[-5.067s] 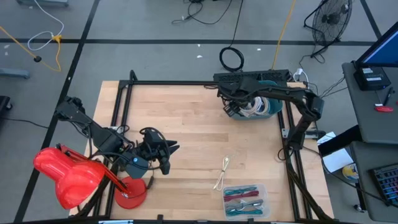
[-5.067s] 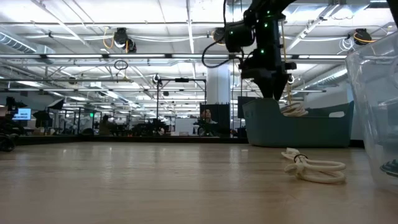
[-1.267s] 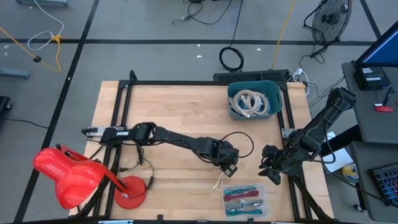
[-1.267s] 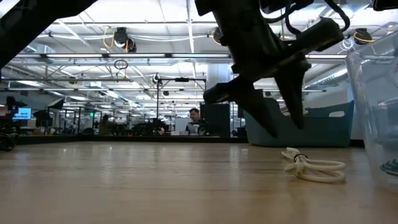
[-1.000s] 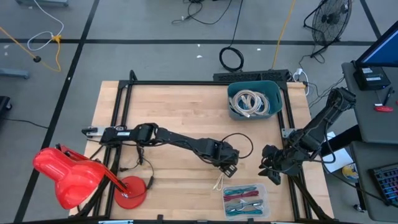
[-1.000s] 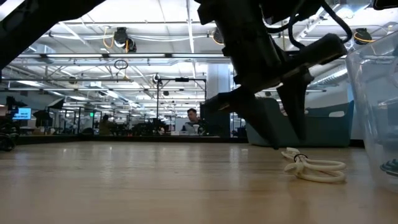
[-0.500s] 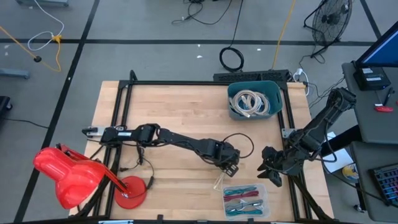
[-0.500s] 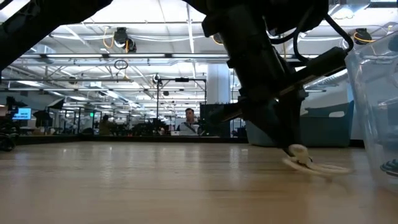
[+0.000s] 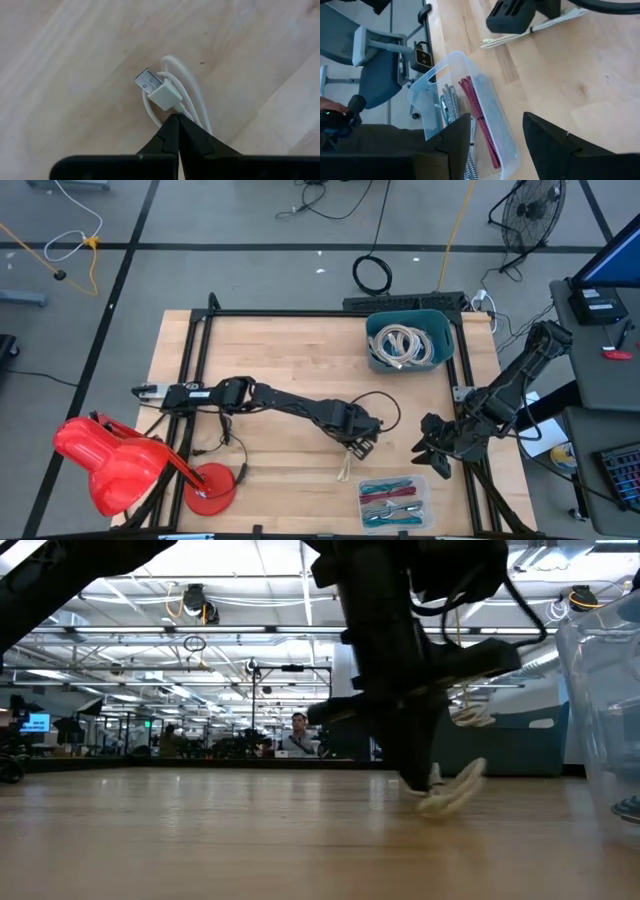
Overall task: Pick & Place USB Port
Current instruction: Put the brown charger cable into the transparent bin
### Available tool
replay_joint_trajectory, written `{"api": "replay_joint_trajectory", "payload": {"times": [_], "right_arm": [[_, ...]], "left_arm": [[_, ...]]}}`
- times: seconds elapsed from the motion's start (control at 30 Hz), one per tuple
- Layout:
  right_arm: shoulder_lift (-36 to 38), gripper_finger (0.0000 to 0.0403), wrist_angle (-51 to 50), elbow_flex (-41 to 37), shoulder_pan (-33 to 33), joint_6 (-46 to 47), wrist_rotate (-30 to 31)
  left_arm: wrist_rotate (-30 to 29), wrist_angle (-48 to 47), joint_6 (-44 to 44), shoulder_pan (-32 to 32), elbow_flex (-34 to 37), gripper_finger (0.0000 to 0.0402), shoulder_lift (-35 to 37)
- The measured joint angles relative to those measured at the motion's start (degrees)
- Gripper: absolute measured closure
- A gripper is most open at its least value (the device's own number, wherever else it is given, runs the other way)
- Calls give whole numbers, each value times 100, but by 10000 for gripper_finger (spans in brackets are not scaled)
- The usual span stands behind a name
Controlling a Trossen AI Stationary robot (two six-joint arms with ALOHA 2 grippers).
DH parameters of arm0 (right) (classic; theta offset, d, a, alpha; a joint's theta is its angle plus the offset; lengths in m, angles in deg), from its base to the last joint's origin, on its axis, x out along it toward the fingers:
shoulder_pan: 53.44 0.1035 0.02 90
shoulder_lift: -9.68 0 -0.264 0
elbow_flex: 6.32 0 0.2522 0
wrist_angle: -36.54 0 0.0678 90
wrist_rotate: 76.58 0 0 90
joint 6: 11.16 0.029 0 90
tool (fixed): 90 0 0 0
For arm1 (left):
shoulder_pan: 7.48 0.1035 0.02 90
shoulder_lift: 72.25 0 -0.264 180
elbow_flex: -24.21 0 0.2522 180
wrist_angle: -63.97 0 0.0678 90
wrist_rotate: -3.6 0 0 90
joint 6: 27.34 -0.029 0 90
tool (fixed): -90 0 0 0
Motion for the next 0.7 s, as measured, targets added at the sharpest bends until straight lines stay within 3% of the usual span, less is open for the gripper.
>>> {"api": "replay_joint_trajectory", "payload": {"times": [0.3,0.7], "right_arm": [[-1,232,90,0,0,-12,22],[-6,232,112,0,0,8,113]], "left_arm": [[-146,-787,-60,-28,4,401,70],[-424,-759,138,-10,-19,400,559]]}}
